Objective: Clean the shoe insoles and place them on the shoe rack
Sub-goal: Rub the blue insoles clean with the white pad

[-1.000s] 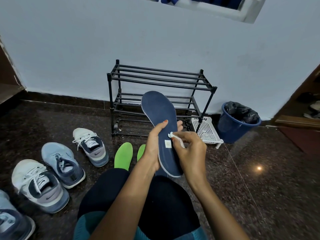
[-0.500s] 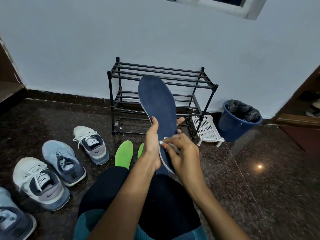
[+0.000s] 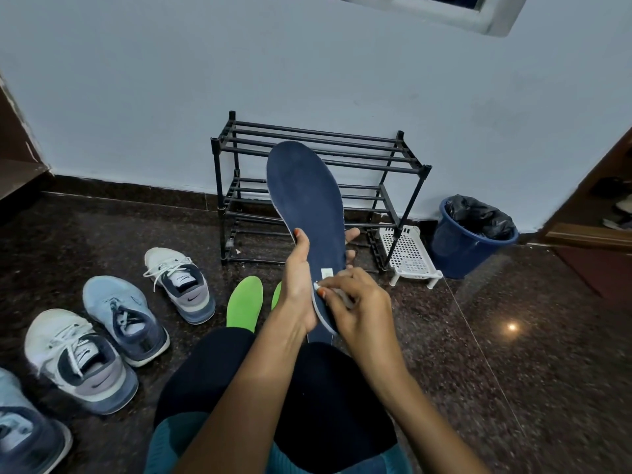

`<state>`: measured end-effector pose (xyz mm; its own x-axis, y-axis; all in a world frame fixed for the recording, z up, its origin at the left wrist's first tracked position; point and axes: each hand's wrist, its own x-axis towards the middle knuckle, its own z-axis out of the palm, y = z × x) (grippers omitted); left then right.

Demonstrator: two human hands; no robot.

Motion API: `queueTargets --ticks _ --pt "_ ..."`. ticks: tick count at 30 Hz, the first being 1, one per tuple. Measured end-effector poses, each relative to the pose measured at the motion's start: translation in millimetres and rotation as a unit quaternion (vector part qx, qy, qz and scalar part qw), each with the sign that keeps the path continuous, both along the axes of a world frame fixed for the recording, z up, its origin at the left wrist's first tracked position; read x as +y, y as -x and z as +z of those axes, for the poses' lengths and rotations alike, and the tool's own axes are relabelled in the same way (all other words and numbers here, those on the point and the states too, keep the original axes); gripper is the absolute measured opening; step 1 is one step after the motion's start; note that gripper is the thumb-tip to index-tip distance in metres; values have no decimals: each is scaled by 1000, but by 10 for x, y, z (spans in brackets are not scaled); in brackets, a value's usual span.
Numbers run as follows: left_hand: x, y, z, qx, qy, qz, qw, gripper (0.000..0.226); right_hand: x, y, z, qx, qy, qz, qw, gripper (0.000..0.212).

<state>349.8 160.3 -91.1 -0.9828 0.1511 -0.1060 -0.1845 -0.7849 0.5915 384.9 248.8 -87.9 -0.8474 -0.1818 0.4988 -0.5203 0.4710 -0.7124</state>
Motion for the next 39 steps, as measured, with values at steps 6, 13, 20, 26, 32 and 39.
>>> queueTargets --ticks 6,13,20,26,32,39 --pt "-7 -44 3 10 61 -16 998 78 -28 111 43 6 2 -24 1000 10" --pt "-51 -4 13 22 -15 4 1000 76 54 -163 11 -30 18 62 997 15" --pt "11 -67 39 26 34 -14 999 77 25 44 83 18 2 -10 1000 8" --pt "-53 -63 47 25 2 -2 1000 73 3 -76 31 -7 19 26 999 10" --pt "-50 -17 35 34 -40 -3 999 74 51 -184 30 -27 25 29 999 9" --pt "8 -52 60 39 -16 14 999 69 -3 35 63 3 11 -44 999 14"
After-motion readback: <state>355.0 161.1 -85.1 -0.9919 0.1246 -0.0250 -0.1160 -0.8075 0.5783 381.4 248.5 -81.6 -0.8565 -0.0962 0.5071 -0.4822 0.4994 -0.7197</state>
